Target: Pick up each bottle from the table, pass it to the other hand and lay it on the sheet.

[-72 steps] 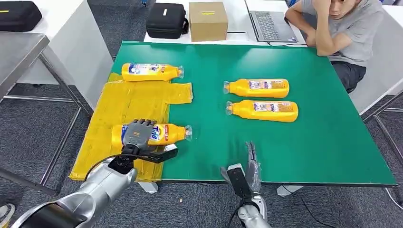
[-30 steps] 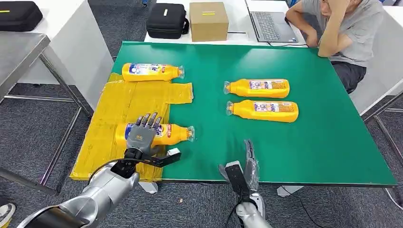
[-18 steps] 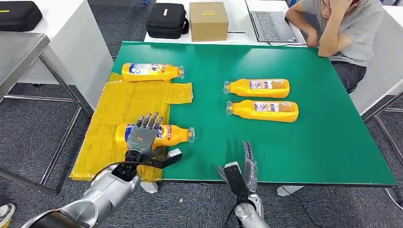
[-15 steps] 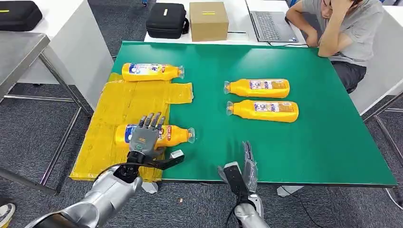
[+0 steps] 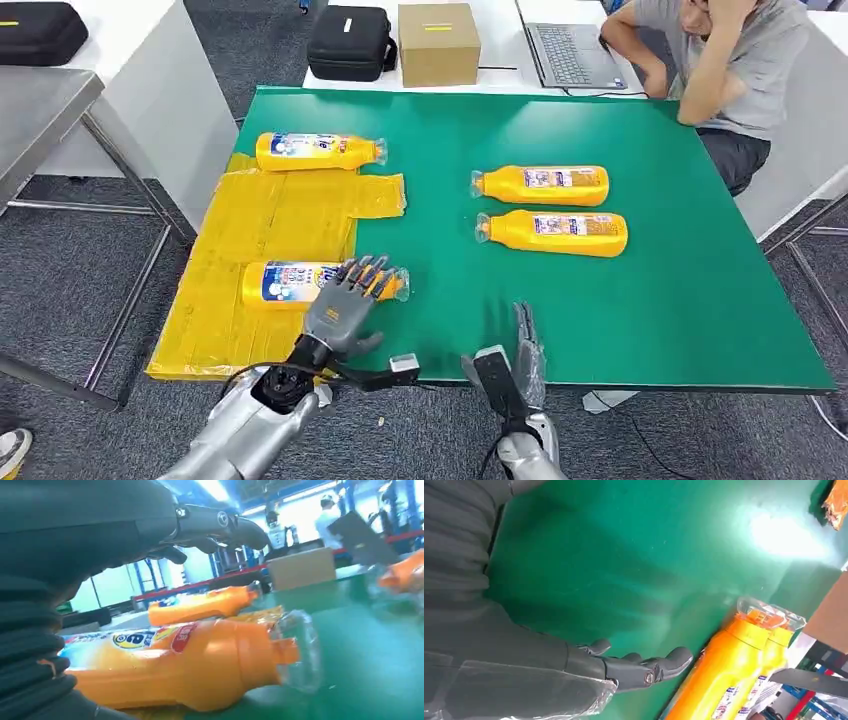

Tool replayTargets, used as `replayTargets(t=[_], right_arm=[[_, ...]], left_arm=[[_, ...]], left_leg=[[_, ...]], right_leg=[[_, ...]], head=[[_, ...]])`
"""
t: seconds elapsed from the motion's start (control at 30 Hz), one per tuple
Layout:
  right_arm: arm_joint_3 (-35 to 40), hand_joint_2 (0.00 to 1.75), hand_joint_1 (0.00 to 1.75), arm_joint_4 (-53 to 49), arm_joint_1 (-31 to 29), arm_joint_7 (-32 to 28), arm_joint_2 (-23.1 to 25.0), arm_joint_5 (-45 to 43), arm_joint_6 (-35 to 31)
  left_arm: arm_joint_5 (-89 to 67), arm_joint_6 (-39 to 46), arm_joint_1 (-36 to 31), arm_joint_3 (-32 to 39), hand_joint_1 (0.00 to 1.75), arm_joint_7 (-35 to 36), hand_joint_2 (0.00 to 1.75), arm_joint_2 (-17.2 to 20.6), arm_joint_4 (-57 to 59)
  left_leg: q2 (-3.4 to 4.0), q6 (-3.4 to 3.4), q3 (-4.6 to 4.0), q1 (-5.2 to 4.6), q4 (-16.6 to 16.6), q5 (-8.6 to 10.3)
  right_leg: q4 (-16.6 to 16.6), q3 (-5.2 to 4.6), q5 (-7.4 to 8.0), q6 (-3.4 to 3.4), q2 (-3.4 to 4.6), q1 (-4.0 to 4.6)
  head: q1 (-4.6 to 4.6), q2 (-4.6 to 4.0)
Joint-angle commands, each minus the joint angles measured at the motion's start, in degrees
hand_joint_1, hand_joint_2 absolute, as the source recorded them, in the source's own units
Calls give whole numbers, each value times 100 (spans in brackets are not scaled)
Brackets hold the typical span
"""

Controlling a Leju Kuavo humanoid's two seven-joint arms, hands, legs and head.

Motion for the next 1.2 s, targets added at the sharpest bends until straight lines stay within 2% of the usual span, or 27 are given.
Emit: replayTargets(t=[0.03, 0.23, 0.3, 0.47, 0.7, 0.87, 1.07, 1.2], right_arm=[[-238, 175, 0, -587, 318, -7, -78, 94, 2], [-238, 175, 0, -587, 318, -7, -78, 94, 2], [-231, 175, 0, -816, 406, -7, -97, 84, 2], [-83, 175, 0, -1011, 390, -7, -131, -49, 2], [208, 175, 0, -1696, 533, -7, -159, -381, 145], [221, 175, 0, -1759, 559, -7, -157, -381, 122], [383, 175, 0, -3391, 997, -7, -166, -606, 316], [764, 175, 0, -4338, 1234, -7, -218, -429, 2]], left_arm=[[338, 664, 568, -42, 0, -457, 175, 401, -1545], [338, 664, 568, -42, 0, -457, 175, 401, -1545], [1466, 1156, 533, 178, 0, -1188, 175, 176, -1401], [3338, 1053, 312, 457, 0, -2295, 175, -105, -973], [4726, 736, 381, 602, 0, -3235, 175, -202, -624], [4796, 716, 399, 594, 0, -3277, 175, -194, -628], [5423, 474, 414, 456, 0, -3689, 175, -158, -673], [5931, 394, 454, 481, 0, -3852, 175, -186, -805]], left_leg=[[11, -13, 25, 5, 1, -17], [12, -14, 24, 4, 1, -16], [1, -11, 12, 4, -1, -8], [-2, -9, 10, 4, 1, -7], [2, -10, 18, 3, -2, -8], [3, -14, 26, 5, -2, -13], [3, -14, 22, 5, 3, -15], [2, -10, 9, 2, 3, -9]], right_leg=[[1, 22, -15, -12, 5, 6], [3, 21, -14, -14, 7, 5], [-1, 13, -9, -11, -3, 4], [-2, 11, -7, -9, -5, 5], [-3, 17, -9, -9, -3, 3], [-1, 25, -14, -13, -3, 6], [3, 20, -16, -14, -3, 6], [3, 7, -10, -9, -2, 3]], head=[[-2, 0], [-2, 0], [0, 0], [0, 0], [0, 0], [-2, 0], [0, 0], [-2, 0]])
